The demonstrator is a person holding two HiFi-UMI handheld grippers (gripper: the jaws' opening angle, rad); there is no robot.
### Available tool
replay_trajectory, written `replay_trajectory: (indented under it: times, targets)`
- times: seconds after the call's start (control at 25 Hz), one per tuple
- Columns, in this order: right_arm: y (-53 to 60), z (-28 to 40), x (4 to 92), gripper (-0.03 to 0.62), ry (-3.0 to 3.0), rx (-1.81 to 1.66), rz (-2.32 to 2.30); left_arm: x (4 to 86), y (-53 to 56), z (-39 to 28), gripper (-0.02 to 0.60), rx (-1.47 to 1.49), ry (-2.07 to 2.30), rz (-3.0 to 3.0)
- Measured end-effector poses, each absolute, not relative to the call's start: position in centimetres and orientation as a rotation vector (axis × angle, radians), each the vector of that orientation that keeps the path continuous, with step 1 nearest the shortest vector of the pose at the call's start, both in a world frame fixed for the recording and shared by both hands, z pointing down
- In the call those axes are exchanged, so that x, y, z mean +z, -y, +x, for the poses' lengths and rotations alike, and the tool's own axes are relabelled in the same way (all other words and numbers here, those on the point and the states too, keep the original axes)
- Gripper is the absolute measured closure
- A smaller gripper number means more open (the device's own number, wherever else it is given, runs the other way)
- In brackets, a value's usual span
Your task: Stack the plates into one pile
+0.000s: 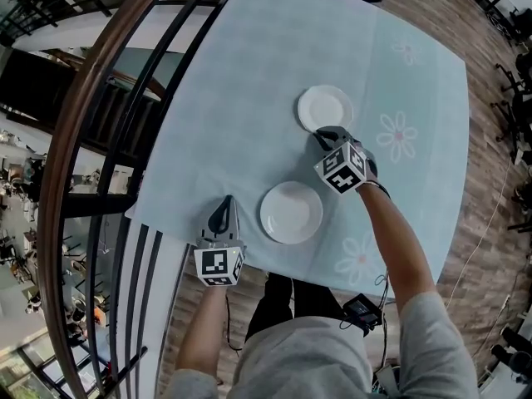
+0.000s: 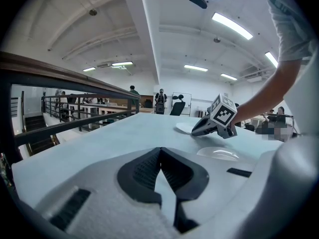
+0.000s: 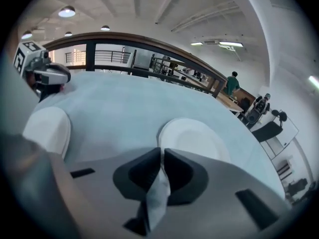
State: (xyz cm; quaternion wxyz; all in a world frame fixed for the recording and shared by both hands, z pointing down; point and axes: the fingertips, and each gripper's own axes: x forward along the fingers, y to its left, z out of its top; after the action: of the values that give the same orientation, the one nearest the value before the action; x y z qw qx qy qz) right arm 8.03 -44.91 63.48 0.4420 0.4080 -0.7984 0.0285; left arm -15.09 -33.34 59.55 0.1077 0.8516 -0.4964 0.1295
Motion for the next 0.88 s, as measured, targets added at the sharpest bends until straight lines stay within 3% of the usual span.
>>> replay_trajectory:
  times: [0.64,0.88]
  targets:
    - [35.9,7.7,54.0,0.566,2.059,-0.103,1.084,59.9,32.8,-14.4,0.563,0.364,1.474,2.502]
    - [32.8,4.7,51.5,0.565,2.09,-0.183,1.038,60.2,35.3,-14.6,0.563,0.364,1.463,2.5]
